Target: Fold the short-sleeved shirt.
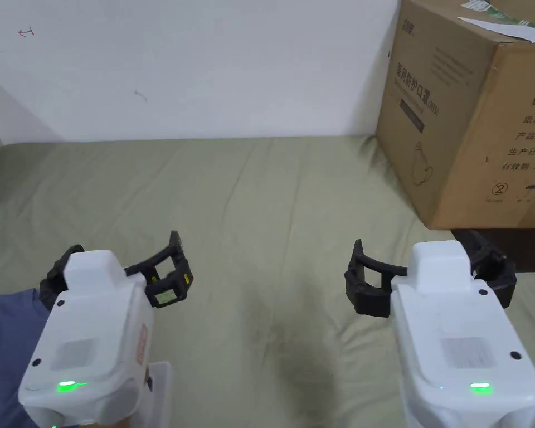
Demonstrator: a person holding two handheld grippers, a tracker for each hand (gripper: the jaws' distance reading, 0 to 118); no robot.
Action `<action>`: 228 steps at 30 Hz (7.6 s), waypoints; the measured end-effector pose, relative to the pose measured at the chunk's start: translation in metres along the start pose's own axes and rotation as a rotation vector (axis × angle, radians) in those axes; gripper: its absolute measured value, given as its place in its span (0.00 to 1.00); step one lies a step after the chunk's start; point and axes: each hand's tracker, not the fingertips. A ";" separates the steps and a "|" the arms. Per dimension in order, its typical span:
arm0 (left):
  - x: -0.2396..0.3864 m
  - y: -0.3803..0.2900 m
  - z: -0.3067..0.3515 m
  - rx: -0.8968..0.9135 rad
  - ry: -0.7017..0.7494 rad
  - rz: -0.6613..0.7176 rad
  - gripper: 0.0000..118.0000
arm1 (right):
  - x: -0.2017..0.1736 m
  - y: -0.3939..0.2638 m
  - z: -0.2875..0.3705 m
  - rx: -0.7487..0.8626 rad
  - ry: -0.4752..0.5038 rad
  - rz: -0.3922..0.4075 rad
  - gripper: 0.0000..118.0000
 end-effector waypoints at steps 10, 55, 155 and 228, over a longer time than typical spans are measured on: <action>0.001 -0.014 -0.002 -0.021 -0.002 -0.056 1.00 | 0.005 -0.012 -0.004 -0.051 0.005 -0.060 0.99; -0.001 -0.008 0.000 -0.041 -0.028 -0.022 0.28 | -0.002 -0.005 0.001 -0.044 0.004 -0.004 0.46; -0.137 0.055 -0.091 -0.603 -0.181 0.123 0.04 | -0.074 0.006 -0.038 -0.041 0.302 0.016 0.00; -0.016 0.036 -0.039 -0.213 -0.138 0.062 0.00 | 0.034 0.025 -0.012 -0.003 0.026 -0.017 0.00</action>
